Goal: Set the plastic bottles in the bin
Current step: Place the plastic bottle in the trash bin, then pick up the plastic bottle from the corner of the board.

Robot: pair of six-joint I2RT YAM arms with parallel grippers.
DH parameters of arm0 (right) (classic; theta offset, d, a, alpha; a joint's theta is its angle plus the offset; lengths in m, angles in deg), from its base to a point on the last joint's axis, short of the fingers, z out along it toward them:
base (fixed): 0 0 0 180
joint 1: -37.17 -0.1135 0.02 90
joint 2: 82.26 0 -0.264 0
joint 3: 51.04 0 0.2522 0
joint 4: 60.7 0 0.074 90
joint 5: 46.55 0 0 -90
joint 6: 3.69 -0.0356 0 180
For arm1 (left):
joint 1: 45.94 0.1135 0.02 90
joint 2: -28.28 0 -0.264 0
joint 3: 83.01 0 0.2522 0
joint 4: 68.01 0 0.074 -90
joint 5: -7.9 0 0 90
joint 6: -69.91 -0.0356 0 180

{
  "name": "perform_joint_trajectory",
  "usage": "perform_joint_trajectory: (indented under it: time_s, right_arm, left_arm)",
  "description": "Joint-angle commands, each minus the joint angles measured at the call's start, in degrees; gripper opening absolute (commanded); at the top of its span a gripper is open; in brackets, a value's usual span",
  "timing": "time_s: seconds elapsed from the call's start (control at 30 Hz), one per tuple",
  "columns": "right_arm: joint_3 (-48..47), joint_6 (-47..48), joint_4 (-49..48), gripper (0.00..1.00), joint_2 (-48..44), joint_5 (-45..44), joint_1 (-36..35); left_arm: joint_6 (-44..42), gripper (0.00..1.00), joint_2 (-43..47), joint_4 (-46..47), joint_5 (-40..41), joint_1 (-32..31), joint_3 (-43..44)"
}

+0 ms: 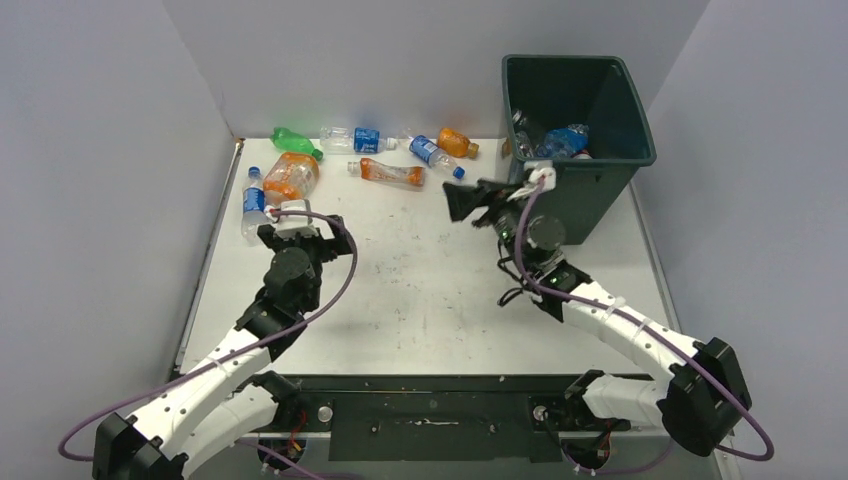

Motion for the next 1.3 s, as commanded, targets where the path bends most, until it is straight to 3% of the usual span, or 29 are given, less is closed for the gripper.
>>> perform_joint_trajectory:
  time_s: [0.0, 0.27, 0.5, 0.63, 1.1, 1.27]
  right_arm:
    - [8.1, -4.5, 0.5, 0.9, -1.3, 3.1, -4.5]
    - [20.9, -7.3, -1.3, 0.9, -2.0, 2.2, -11.2]
    - [26.2, -9.9, -5.2, 0.9, -1.1, 4.2, -12.7]
    - [27.8, -10.8, -6.4, 0.9, -0.9, 5.4, -13.7]
    - [26.0, -9.1, -6.6, 0.9, 0.7, 10.1, -14.4]
    - [25.8, -9.4, -7.4, 0.9, 1.6, 10.7, -14.4]
  left_arm:
    - [-5.0, 0.96, -3.8, -1.8, 8.4, 1.7, 4.1]
    - [11.7, 0.96, -16.6, -17.5, -3.2, 21.3, 15.8]
    - [15.6, 0.96, -35.2, -23.9, -12.2, 33.6, 28.1]
    - [15.4, 0.96, -44.4, -25.1, -13.5, 39.8, 34.5]
    - [8.4, 1.0, -62.3, -26.9, -16.3, 45.8, 48.7]
    - [8.7, 0.93, -65.8, -26.8, -19.2, 46.6, 49.7]
